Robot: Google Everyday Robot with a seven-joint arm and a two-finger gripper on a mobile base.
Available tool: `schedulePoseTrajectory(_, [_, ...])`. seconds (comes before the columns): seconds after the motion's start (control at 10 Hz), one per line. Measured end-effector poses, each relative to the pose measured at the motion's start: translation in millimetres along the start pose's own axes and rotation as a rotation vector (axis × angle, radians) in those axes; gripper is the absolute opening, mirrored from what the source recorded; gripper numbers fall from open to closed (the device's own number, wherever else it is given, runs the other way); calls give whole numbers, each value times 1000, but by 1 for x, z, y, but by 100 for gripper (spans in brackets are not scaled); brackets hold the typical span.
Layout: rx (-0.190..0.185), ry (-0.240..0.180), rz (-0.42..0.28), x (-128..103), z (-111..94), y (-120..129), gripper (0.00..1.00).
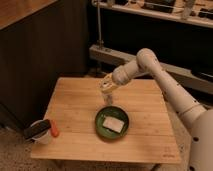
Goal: Stand the bottle upright
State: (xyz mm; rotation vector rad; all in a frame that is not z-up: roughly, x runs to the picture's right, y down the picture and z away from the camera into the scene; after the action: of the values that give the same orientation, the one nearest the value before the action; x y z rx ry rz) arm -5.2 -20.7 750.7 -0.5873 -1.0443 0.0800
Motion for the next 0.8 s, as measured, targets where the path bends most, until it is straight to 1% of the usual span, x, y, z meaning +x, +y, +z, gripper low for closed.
schedulePoseTrajectory(0.1, [1,-6,17,5,-1,-6,0])
schedulePoseTrajectory(0.3, [-4,-20,46,16,3,-17,0])
schedulePoseTrajectory(0.4, [-3,-27,61,26,5,-21,0])
schedulePoseTrajectory(0.6, [3,-39,68,38,5,-24,0])
schedulePoseTrajectory(0.8, [-1,-39,76,44,7,-25,0])
